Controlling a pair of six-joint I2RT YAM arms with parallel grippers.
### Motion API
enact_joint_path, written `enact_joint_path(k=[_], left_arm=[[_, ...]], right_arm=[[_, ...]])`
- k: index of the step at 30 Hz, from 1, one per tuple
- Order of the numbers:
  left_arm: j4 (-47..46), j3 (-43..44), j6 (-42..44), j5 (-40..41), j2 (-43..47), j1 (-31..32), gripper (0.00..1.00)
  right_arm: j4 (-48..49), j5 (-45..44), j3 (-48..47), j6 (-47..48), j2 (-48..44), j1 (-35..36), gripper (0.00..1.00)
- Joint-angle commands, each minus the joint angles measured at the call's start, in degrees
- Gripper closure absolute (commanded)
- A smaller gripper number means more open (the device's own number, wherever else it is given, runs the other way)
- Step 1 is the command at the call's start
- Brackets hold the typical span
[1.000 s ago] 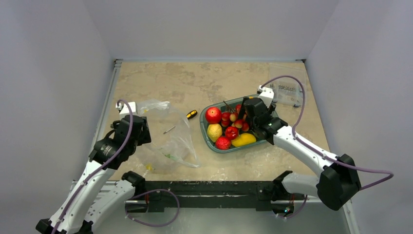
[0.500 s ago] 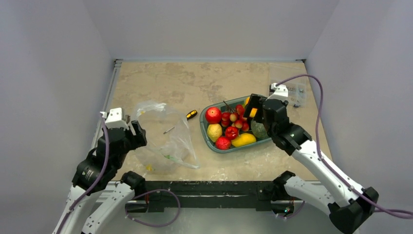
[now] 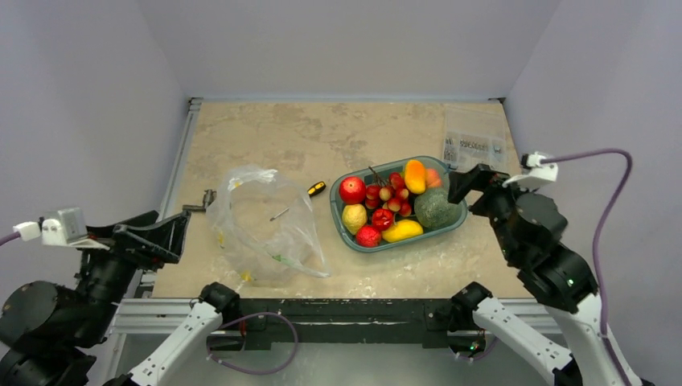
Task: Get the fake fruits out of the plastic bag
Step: Reset both arms
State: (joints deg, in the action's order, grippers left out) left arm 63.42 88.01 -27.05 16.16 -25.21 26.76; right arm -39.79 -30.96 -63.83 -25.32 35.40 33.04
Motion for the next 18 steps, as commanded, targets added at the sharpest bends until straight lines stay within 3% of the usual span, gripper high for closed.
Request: enact_joint_path(k=[1, 18], left_arm=[[0.8, 2.2, 0.0, -4.3, 0.9, 0.2, 0.16], [1.7, 2.8, -2.8, -0.8, 4.7, 0.2, 0.14]], right_arm=[[-3.7, -2.3, -4.7, 3.3, -5.2, -0.1, 0.01], [-4.7, -10.2, -9.3, 4.2, -12.3, -0.1, 0.01]])
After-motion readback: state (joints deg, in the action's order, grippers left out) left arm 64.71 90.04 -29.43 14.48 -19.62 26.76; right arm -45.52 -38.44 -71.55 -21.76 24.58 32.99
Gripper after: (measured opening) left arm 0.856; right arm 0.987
